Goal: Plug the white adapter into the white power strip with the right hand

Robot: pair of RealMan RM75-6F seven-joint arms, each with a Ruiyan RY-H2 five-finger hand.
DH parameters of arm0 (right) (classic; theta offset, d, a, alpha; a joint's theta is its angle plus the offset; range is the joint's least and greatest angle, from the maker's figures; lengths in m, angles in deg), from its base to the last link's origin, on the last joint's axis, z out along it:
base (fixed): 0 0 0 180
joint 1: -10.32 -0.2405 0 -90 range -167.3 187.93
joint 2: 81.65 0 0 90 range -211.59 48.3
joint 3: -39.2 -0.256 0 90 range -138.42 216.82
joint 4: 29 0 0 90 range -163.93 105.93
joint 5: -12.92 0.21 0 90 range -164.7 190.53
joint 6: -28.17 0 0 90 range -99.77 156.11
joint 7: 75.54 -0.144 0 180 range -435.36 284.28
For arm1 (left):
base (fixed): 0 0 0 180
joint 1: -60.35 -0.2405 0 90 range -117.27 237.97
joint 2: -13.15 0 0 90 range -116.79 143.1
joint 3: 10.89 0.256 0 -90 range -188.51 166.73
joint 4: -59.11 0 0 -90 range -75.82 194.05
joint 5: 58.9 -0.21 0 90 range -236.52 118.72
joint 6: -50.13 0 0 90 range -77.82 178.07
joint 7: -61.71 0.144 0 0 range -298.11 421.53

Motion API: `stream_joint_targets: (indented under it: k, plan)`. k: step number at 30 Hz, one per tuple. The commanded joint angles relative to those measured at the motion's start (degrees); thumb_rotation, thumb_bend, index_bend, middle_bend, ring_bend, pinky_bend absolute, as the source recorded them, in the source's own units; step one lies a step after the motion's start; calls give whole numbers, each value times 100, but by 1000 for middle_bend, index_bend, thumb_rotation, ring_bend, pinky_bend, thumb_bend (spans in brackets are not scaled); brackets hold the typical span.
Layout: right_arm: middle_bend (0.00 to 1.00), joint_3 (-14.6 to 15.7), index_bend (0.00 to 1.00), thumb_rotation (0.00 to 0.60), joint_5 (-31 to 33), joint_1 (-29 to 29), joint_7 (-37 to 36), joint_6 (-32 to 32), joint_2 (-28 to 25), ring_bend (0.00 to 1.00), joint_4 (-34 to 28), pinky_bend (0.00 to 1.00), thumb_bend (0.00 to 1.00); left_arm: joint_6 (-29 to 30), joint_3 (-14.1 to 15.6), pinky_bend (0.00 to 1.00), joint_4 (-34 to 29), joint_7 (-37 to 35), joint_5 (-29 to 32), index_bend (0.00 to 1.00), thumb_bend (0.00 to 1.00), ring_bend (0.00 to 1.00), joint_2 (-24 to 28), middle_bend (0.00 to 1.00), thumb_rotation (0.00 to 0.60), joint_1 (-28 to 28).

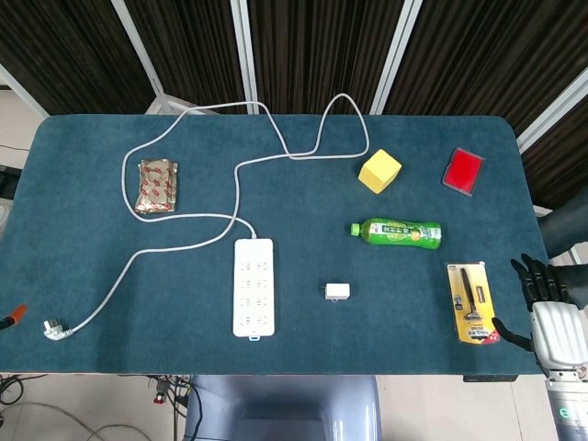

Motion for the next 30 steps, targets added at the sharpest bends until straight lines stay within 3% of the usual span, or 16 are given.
stream_joint_targets:
  k: [1, 9, 13, 18, 30]
  plan:
    - [42, 16, 61, 600, -9, -21, -99, 50, 6, 5, -7, 0, 279, -4, -1, 0, -1, 2, 3, 113, 68, 0, -1, 0, 600, 1]
    - [42, 114, 61, 600, -205, -92, -580, 130, 59, 24, -57, 0, 280, -12, -12, 0, -5, -45, 21, 113, 68, 0, 9, 0, 600, 0]
    - [43, 225, 61, 600, -415, -215, -1166, 292, 43, 41, -237, 0, 280, -4, -36, 0, 6, -98, 64, 113, 68, 0, 31, 0, 600, -15]
    - [44, 274, 61, 600, -610, -653, -1458, 897, -93, 49, -522, 0, 280, -36, -38, 0, 14, -116, 74, 113, 68, 0, 38, 0, 600, -6]
    - [97, 1, 90, 600, -337, -1578, -1397, 2101, 107, 68, -1170, 0, 280, -41, -38, 0, 4, -136, 74, 113, 68, 0, 40, 0, 600, -6]
